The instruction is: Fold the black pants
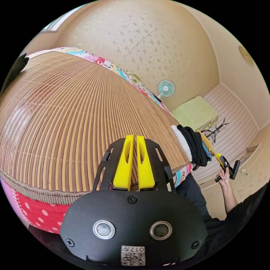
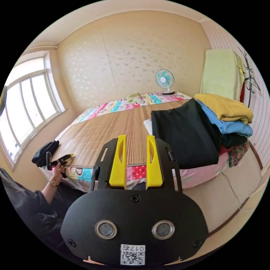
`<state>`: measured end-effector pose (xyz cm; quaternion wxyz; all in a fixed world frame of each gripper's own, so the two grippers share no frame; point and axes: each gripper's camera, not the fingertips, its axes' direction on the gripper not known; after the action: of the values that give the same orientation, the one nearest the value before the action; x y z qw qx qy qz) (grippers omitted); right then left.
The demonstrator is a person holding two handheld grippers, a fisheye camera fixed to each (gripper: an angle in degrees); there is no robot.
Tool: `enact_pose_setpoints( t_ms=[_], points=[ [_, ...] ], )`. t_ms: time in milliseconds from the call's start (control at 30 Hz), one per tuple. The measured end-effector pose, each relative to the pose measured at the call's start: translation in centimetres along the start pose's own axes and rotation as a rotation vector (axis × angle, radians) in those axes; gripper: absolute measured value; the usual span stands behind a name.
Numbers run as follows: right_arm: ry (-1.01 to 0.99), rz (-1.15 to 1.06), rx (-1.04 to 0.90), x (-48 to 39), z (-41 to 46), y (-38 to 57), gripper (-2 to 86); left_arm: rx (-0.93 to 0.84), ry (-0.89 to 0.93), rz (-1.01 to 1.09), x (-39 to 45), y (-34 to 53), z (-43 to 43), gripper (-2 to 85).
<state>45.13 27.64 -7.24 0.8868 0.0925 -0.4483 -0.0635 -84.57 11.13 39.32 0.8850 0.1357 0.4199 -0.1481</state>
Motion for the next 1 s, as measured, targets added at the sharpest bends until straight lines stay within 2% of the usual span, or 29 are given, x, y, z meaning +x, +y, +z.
enact_pose_setpoints(
  t_ms=[133, 167, 233, 333, 400, 433, 533, 600, 700, 833, 933, 1000],
  points=[
    [0.069, -0.047, -0.224, 0.9, 7.0, -3.0, 14.3, 0.029, 0.088, -0.039, -1.2, 1.1, 0.1, -0.3],
    [0.109, 0.040, -0.312, 1.5, 10.0, -3.5, 13.9, 0.033, 0.094, -0.039, -1.3, 1.4, 0.1, -0.2],
    [0.163, 0.131, -0.257, 0.3, 10.3, -4.5, 8.4, 0.035, 0.076, -0.024, -1.1, 1.8, 0.2, 0.3],
    [-0.056, 0.054, -0.076, -5.9, 8.5, -6.7, 4.9, 0.053, 0.074, 0.023, -0.8, 2.8, 0.2, 1.6],
    [-0.327, 0.061, -0.029, -11.9, 8.8, -8.1, 4.2, 0.061, 0.114, 0.027, -1.2, 3.4, 0.2, 2.3],
    [-0.359, 0.046, -0.042, -13.8, 9.2, -8.3, 4.2, 0.061, 0.120, 0.029, -1.3, 3.5, 0.2, 2.4],
    [-0.432, -0.210, -0.169, -23.1, 11.7, -7.0, 4.6, 0.056, 0.144, 0.052, -1.5, 4.1, 0.2, 3.3],
    [-0.505, -0.407, -0.354, -28.0, 13.4, -3.7, 4.7, 0.053, 0.166, 0.076, -1.6, 4.7, 0.1, 3.9],
    [-0.589, -0.470, -0.367, -29.5, 10.5, 0.5, 4.6, 0.051, 0.180, 0.095, -1.8, 5.4, 0.1, 4.0],
    [-0.528, -0.426, -0.280, -25.9, 3.7, 1.3, 8.1, 0.064, 0.205, 0.110, -2.2, 6.1, 0.0, 3.8],
    [-0.306, -0.269, -0.187, -19.2, -1.5, -0.8, 11.6, 0.072, 0.212, 0.119, -2.4, 6.6, 0.0, 3.4],
    [-0.113, -0.033, -0.093, -11.9, -4.9, -2.1, 13.5, 0.075, 0.210, 0.123, -2.5, 7.0, 0.0, 3.3]
  ],
)
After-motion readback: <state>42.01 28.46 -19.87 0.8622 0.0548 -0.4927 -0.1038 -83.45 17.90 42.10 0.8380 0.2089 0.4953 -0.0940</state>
